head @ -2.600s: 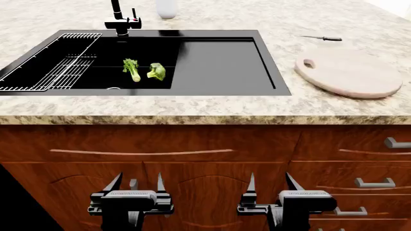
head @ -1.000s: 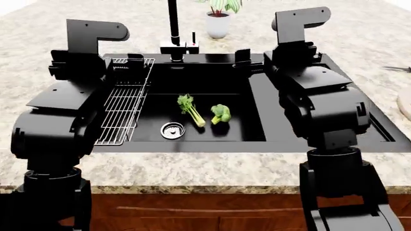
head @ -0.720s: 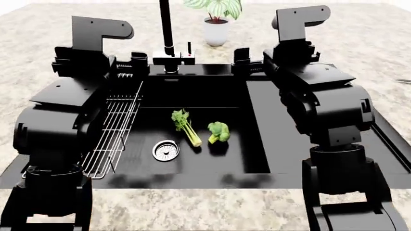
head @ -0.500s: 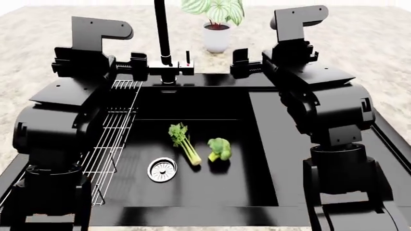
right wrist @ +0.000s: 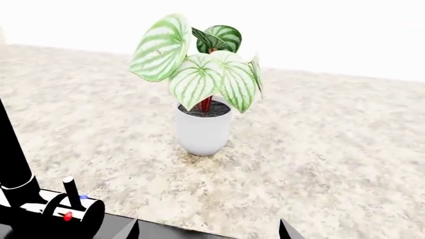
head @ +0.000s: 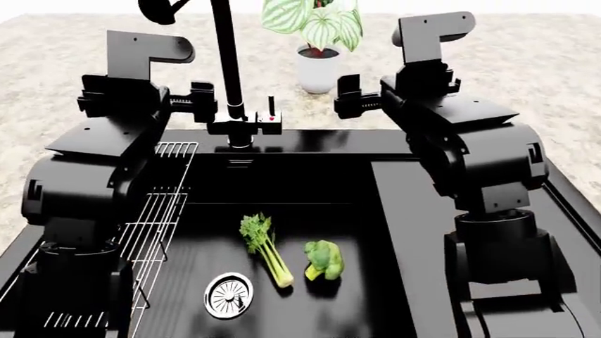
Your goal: Pick the vegetables from the sink and place them on the cutting board.
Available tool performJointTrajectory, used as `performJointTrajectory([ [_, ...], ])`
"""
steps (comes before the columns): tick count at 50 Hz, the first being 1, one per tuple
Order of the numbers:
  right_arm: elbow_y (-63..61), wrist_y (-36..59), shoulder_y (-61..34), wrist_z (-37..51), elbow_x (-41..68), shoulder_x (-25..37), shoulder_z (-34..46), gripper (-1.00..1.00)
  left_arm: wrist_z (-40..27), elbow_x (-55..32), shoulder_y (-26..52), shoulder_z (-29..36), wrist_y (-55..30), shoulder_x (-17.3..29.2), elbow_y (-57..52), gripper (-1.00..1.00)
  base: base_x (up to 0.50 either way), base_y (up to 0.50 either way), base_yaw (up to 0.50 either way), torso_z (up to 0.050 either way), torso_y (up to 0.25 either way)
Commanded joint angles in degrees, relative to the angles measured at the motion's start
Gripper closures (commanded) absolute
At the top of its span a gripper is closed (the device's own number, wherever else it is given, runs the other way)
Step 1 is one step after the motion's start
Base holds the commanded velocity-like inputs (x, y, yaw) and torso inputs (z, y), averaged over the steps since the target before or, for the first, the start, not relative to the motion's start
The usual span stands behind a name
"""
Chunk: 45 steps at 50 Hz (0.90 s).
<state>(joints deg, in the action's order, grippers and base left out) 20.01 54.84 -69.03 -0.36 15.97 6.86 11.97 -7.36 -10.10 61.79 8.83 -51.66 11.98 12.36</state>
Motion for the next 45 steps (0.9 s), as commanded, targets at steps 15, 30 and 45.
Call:
performJointTrajectory([
  [15,-24.80,22.32,-2.44,-15.88,4.89,14.94,19.24,-1.00,22.44,-13.48,-1.37,17.15,-17.79,5.83,-20.25,-1.00,0.00,0.00,0.00,0.000,0.000],
  [30,-36.24,34.80,-10.70,-13.66,6.88,22.45,16.39,-1.00,26.30,-15.28,3.65,27.61,-26.56,10.82,-32.66,-1.00,0.00,0.00,0.00,0.000,-0.193],
  [45,-35.32,33.32,-15.53,-0.73,21.74,24.67,14.98,-1.00,29.99,-13.22,4.88,40.20,-19.98,7.48,-26.50,-1.00,0.00,0.00,0.00,0.000,-0.051],
])
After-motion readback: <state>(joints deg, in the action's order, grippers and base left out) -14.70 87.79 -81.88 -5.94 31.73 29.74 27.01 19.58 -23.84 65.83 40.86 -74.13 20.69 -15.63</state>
